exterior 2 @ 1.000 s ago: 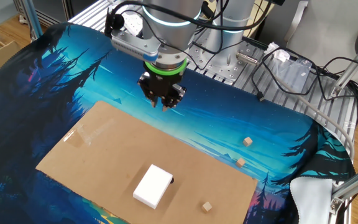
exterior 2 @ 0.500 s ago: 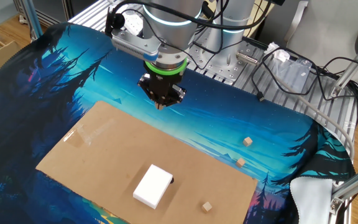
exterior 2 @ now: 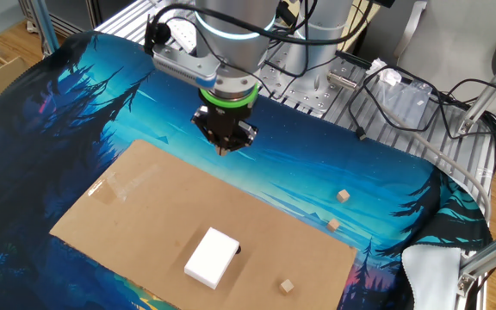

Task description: Clean the tabletop with a sponge

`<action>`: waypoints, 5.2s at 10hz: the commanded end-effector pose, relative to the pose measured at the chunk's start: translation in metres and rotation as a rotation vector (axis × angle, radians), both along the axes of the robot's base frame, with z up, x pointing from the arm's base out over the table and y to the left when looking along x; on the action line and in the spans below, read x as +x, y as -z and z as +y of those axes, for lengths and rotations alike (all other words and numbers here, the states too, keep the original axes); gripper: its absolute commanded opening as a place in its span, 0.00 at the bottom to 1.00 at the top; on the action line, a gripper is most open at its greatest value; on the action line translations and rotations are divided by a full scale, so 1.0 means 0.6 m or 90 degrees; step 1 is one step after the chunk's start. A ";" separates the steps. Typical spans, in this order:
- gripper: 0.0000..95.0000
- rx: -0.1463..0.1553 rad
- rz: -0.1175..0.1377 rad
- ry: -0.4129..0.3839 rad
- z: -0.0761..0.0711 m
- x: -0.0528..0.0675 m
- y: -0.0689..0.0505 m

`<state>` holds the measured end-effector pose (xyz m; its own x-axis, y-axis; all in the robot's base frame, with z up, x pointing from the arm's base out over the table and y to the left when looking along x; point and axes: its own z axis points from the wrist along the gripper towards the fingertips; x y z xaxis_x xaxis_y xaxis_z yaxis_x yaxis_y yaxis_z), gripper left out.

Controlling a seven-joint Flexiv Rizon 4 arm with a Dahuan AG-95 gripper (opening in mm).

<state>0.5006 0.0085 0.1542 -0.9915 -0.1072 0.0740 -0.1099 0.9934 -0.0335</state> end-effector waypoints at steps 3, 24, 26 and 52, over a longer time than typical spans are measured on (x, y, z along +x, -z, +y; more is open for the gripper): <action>0.00 0.001 0.001 0.006 0.015 0.009 0.014; 0.00 0.001 0.012 0.042 0.100 0.144 0.056; 0.00 0.002 0.013 0.046 0.100 0.144 0.056; 0.00 0.018 -0.013 -0.021 0.100 0.144 0.056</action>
<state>0.5888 0.0696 0.1208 -0.9890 -0.1361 0.0582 -0.1364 0.9907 -0.0012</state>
